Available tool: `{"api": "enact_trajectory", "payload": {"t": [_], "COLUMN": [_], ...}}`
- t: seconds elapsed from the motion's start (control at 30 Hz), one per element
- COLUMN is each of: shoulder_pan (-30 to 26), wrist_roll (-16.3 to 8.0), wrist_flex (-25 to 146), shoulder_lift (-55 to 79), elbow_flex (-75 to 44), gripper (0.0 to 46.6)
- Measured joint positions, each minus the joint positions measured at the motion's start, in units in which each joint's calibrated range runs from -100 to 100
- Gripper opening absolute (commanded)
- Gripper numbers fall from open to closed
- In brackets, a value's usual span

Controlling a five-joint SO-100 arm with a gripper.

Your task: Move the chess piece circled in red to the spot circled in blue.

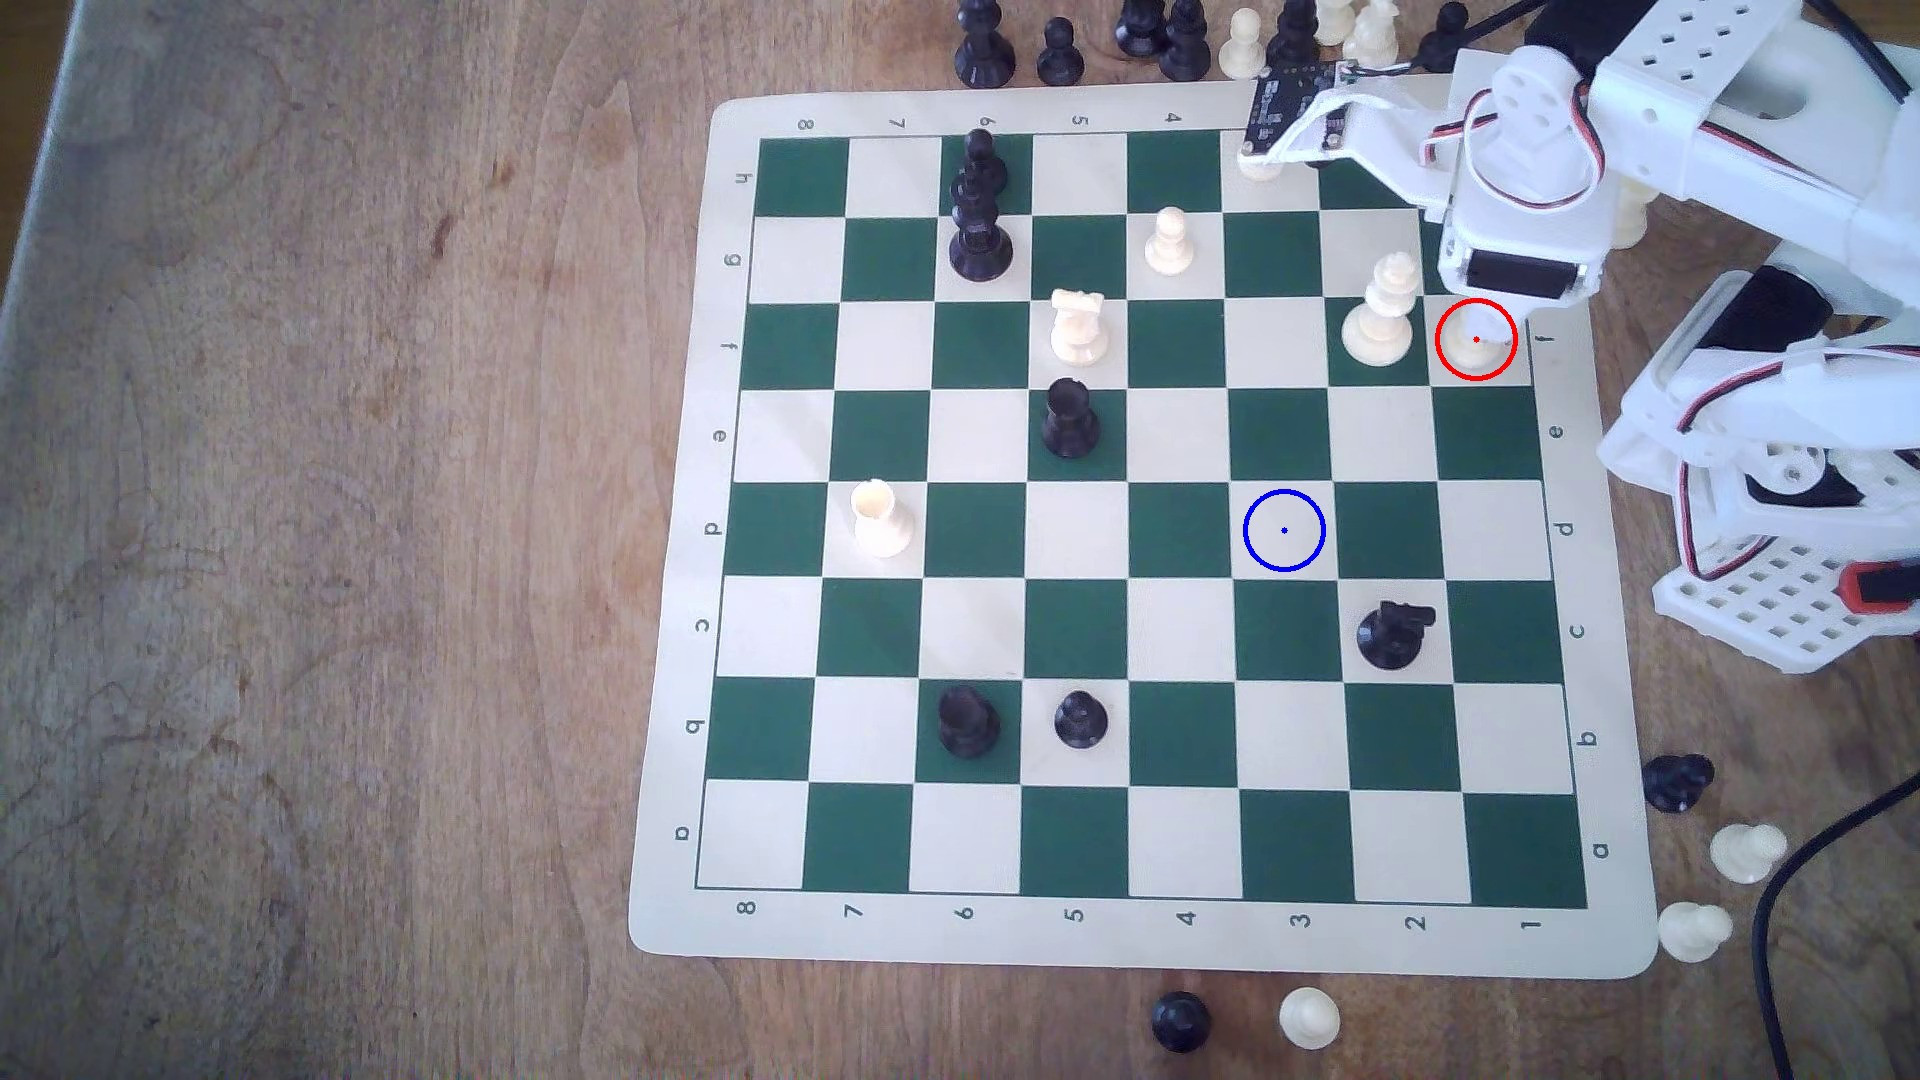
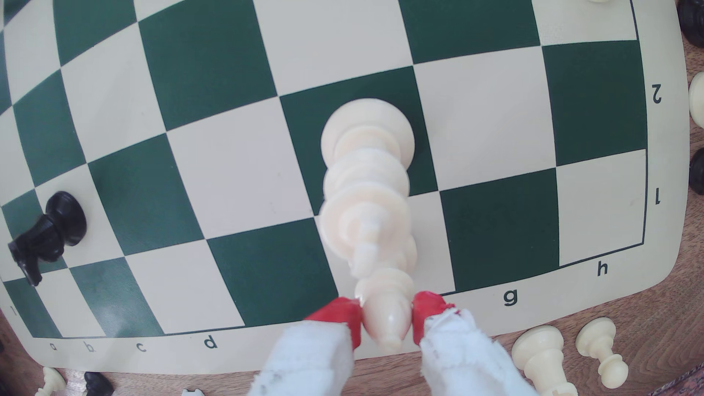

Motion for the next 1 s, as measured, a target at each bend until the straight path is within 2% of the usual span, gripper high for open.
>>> {"api": "enact_trajectory", "payload": {"t": [0.23, 0.37, 0.53, 0.63, 0.87, 1.0], "shoulder_pan": [0.0, 0.88, -0.22, -3.98, -14.01, -15.93], "wrist_roll": [0.0, 1.07, 1.51, 0.39, -4.54, -5.96], "wrist_flex": [0.0, 3.35, 14.26, 20.0, 18.41, 16.18], "shoulder_lift": [-0.59, -3.94, -9.3, -10.22, -8.63, -7.29], "elbow_flex": [0.54, 0.18, -6.87, -12.56, -13.65, -13.65], "gripper": [0.4, 0.4, 0.4, 0.4, 0.4, 0.4]}}
